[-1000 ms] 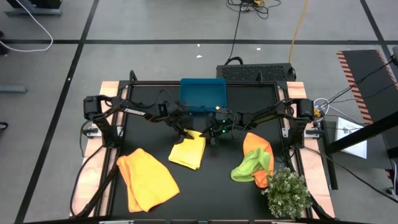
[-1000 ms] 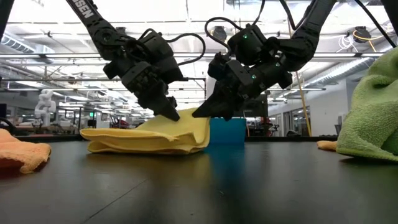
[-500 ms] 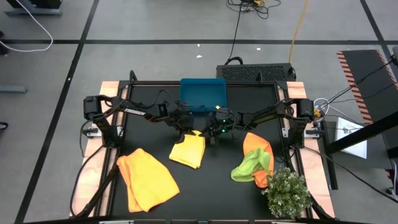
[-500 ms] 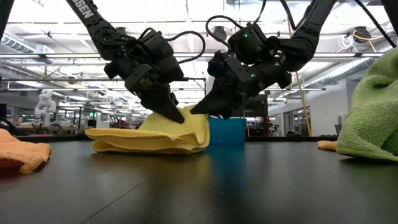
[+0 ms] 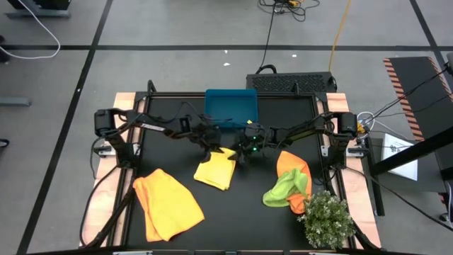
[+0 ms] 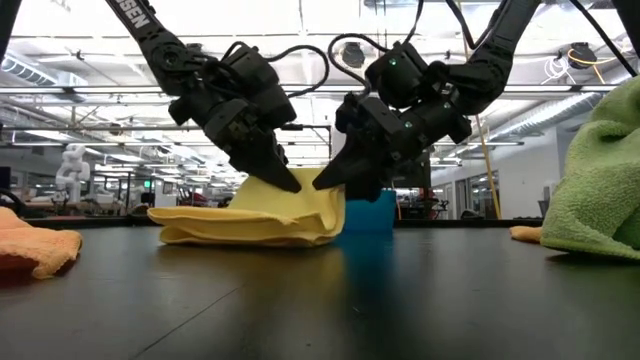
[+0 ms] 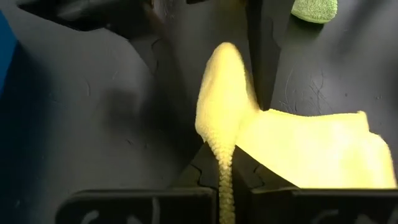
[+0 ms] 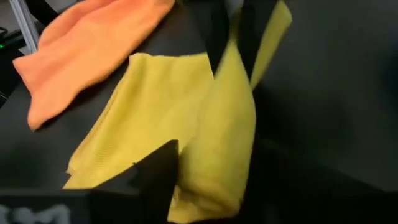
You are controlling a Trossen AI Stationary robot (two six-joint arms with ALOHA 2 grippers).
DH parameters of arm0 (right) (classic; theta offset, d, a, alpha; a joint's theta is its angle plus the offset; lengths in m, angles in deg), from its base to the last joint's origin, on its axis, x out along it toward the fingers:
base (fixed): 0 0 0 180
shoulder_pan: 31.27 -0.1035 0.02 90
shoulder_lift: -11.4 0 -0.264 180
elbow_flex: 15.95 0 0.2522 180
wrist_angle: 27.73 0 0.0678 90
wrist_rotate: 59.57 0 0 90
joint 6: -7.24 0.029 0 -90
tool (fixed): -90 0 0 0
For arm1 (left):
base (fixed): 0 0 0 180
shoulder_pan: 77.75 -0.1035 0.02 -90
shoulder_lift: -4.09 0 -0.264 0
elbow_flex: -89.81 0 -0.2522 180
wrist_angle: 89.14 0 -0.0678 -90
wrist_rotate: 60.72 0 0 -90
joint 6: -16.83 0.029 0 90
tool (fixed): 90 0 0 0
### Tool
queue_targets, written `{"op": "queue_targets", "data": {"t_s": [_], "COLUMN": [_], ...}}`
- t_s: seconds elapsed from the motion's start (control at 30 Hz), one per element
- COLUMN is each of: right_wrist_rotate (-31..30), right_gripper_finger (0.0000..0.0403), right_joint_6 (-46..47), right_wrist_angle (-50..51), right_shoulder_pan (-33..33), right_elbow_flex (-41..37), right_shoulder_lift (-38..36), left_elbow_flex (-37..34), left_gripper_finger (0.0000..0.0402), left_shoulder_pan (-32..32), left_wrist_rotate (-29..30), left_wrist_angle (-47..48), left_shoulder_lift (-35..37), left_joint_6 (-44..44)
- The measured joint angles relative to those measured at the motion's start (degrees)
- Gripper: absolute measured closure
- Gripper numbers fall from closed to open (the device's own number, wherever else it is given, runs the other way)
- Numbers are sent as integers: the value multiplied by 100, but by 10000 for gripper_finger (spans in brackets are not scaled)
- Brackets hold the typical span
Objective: Fold microfiber towels
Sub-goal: Put the folded yellow microfiber towel into the blue bin
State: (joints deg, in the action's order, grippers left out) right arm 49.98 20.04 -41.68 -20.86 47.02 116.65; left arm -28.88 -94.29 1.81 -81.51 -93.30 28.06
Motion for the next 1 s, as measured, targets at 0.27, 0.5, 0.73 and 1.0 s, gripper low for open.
{"op": "queue_targets", "data": {"t_s": [0.27,0.5,0.73,1.0], "right_wrist_rotate": [25,27,-9,-9], "right_gripper_finger": [164,171,172,188], "right_joint_6": [13,110,153,176], "right_wrist_angle": [-19,5,386,201], "right_shoulder_pan": [41,21,-74,-125], "right_elbow_flex": [2,2,0,-184], "right_shoulder_lift": [-114,-407,-402,-402], "left_elbow_flex": [-2,-2,-1,0], "left_gripper_finger": [399,400,400,399], "left_shoulder_pan": [-32,-33,-33,-29], "left_wrist_rotate": [197,488,515,569], "left_wrist_angle": [147,268,236,247], "left_shoulder_lift": [561,877,1219,1431], "left_joint_6": [-87,-158,-244,-252]}}
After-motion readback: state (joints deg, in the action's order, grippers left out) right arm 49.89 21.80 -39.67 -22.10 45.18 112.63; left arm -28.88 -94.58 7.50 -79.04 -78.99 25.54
